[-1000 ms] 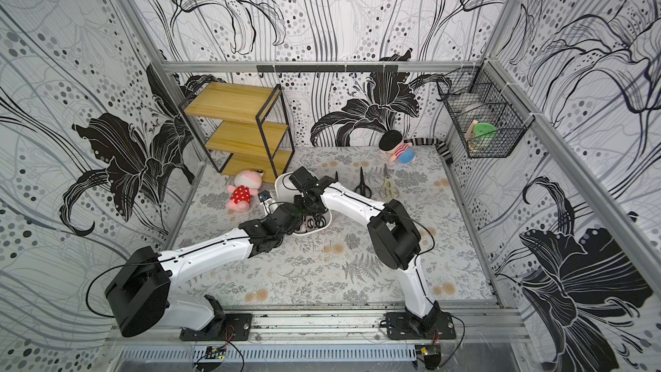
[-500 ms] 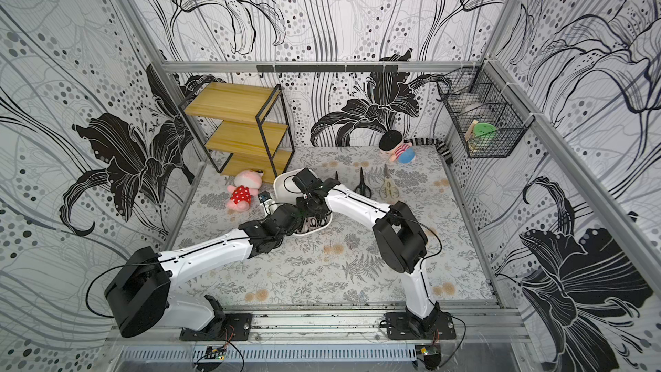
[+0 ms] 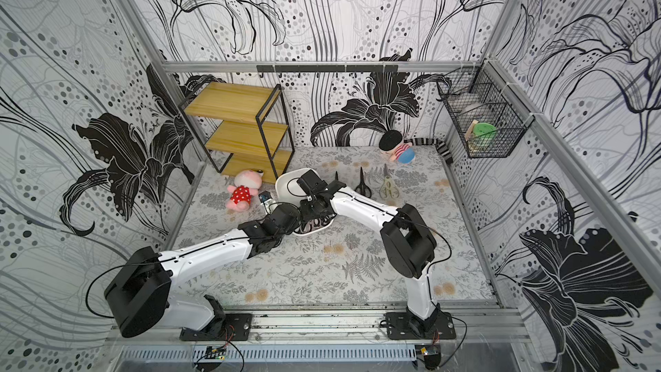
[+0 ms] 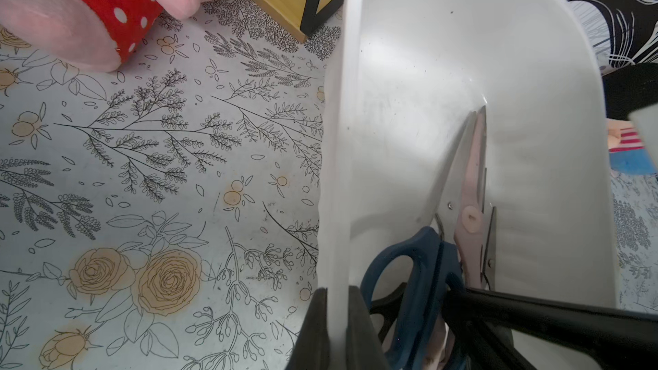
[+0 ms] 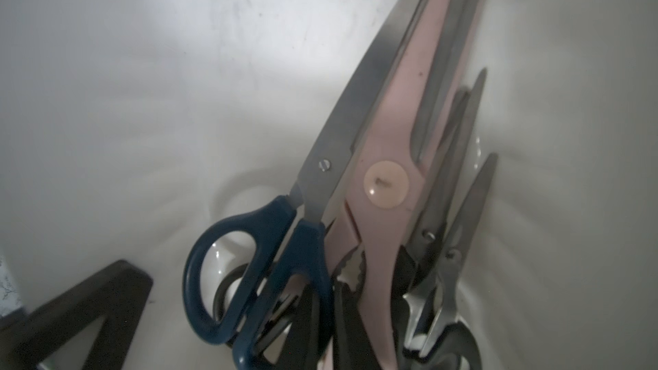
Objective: Take the scissors out of the storage box
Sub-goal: Pick up the scissors from the storage box.
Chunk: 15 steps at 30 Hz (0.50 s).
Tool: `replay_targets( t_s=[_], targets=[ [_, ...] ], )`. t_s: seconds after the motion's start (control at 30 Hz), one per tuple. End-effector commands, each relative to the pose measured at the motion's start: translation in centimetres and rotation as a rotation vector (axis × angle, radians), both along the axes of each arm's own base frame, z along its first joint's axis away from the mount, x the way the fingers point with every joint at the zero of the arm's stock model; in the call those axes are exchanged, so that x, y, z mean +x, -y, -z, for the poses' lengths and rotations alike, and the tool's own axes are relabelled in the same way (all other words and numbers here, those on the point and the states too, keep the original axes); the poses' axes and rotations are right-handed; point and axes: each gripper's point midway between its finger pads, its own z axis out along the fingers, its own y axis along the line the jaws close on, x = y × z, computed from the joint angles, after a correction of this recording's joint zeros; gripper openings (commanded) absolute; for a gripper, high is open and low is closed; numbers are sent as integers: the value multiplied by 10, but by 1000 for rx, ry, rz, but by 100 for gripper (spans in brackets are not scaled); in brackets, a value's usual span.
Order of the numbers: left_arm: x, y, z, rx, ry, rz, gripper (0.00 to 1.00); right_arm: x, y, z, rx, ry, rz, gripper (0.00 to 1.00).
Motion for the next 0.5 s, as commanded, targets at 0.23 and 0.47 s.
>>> replay_targets(
  t_s=[0.23,0.47],
  targets=[
    [20,6,-16,-43,65,-16,0,-6,13,-22,-6,59,-26,0],
    [20,2,-12,-36,50,-21,0,0,22,-31,-48,113,-22,0]
  ],
)
